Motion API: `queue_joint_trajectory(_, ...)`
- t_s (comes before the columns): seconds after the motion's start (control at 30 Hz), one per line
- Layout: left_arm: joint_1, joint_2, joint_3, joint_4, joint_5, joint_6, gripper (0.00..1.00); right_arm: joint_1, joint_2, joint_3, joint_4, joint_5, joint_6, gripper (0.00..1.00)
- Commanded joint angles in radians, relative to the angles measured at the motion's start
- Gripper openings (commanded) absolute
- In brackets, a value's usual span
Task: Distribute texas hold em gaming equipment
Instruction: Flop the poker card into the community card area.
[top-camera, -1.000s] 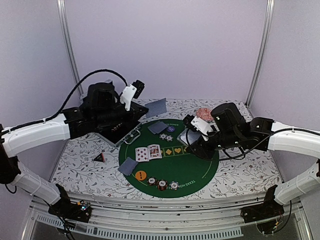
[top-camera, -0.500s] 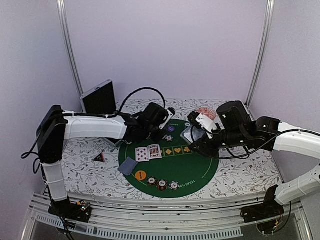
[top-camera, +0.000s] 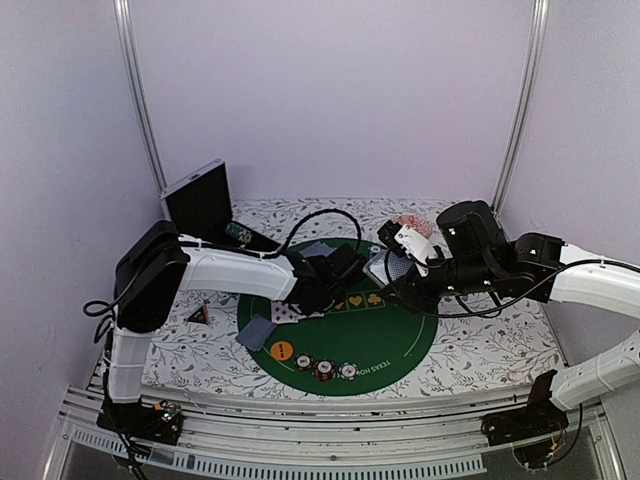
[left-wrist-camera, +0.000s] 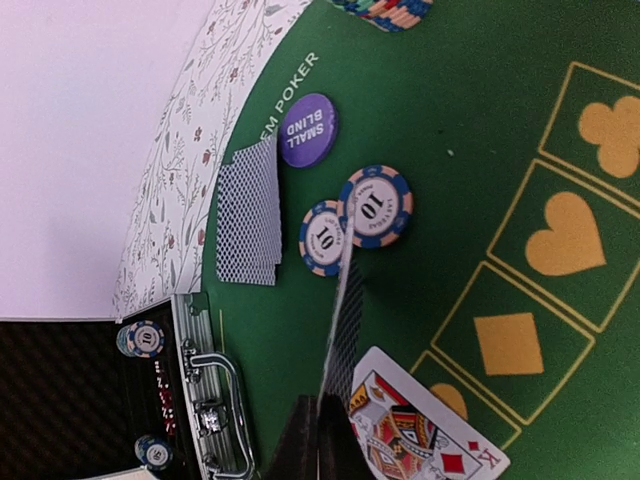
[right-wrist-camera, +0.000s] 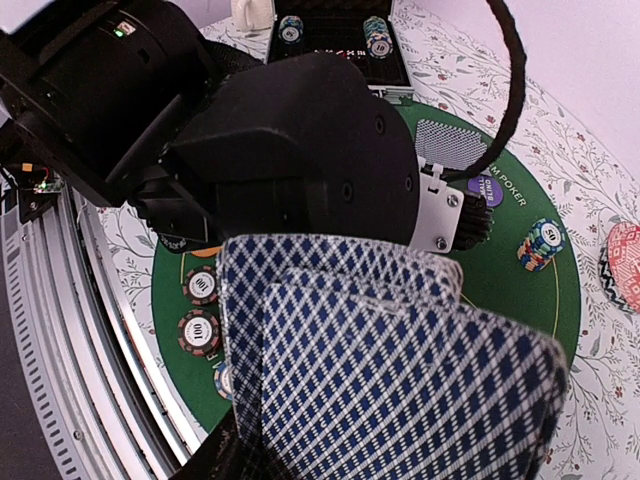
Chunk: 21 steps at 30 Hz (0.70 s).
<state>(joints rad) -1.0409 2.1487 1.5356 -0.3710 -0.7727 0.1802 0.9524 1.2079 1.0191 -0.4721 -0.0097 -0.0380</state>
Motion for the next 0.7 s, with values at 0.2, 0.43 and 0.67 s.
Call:
queue_joint_trajectory(0.2,-0.059,0.081,0.090,-0.159,0.048,-0.032,0.00,-0.007,-0.034,-0.005,-0.009,0.007,0.008,0.45)
queue_joint_trajectory(0.43,-0.069,0.094,0.129,-0.227,0.180,-0.079,0.00,-0.007,-0.036,-0.005,-0.011,0.009,0.008,0.45)
queue_joint_trajectory(0.67,-0.071,0.099,0.152,-0.281,0.252,-0.119,0.00,-0.007,-0.040,-0.011,-0.013,0.007,0.011,0.44)
